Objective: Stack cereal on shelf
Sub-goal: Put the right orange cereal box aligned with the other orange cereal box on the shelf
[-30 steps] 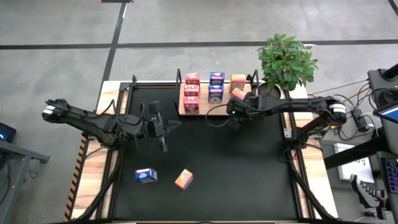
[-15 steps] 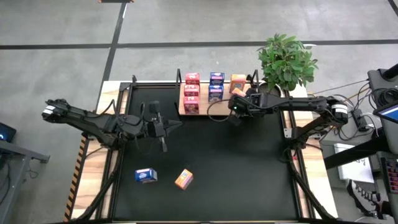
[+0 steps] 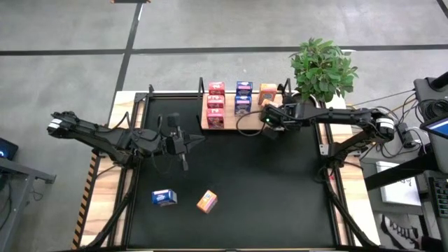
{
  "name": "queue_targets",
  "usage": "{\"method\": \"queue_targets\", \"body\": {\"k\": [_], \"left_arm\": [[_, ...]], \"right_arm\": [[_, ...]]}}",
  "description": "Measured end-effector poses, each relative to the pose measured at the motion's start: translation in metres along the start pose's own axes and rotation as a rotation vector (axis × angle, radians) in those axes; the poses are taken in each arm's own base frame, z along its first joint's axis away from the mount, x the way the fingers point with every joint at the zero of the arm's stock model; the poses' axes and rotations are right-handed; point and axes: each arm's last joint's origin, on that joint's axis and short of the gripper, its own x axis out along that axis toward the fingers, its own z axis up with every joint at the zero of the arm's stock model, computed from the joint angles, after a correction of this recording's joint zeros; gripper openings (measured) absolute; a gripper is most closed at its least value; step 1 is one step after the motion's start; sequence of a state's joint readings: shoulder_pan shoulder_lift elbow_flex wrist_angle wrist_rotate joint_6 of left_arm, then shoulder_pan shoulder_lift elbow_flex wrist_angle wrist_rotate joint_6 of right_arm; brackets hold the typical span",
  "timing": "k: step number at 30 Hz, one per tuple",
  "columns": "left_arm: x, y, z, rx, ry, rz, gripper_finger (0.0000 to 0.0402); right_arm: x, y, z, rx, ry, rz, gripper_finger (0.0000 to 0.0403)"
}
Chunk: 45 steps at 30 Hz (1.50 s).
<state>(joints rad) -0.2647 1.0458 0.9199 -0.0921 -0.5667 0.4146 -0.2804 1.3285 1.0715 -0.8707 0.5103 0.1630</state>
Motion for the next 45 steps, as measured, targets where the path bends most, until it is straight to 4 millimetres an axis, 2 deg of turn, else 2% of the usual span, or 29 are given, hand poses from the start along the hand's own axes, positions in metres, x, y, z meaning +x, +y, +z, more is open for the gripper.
{"method": "queue_targets", "body": {"k": [9,22,26,31,36,45], "left_arm": [[0.0,0.0,0.001,-0.009,-0.006,0.003,0.0],[0.0,0.001,0.002,-0.004,-0.02,0.009,0.0],[0.0,0.001,0.002,0.069,-0.019,0.009,0.0],[0.0,0.001,0.002,0.082,-0.019,0.01,0.0],[-0.001,0.002,0.003,0.094,-0.021,0.011,0.0],[-0.004,0.004,0.003,0.104,-0.028,0.015,0.0]], "right_arm": [[0.001,-0.004,0.002,-0.043,-0.028,-0.093,0.0011],[0.001,-0.004,0.001,-0.098,-0.009,-0.084,0.0011],[0.001,-0.002,0.001,-0.095,-0.002,-0.018,0.0011],[0.001,-0.001,-0.005,-0.101,0.057,0.03,0.0011],[0.0,-0.003,-0.011,-0.148,0.117,0.023,0.0011],[0.001,-0.004,-0.009,-0.171,0.086,-0.025,0.0011]]}}
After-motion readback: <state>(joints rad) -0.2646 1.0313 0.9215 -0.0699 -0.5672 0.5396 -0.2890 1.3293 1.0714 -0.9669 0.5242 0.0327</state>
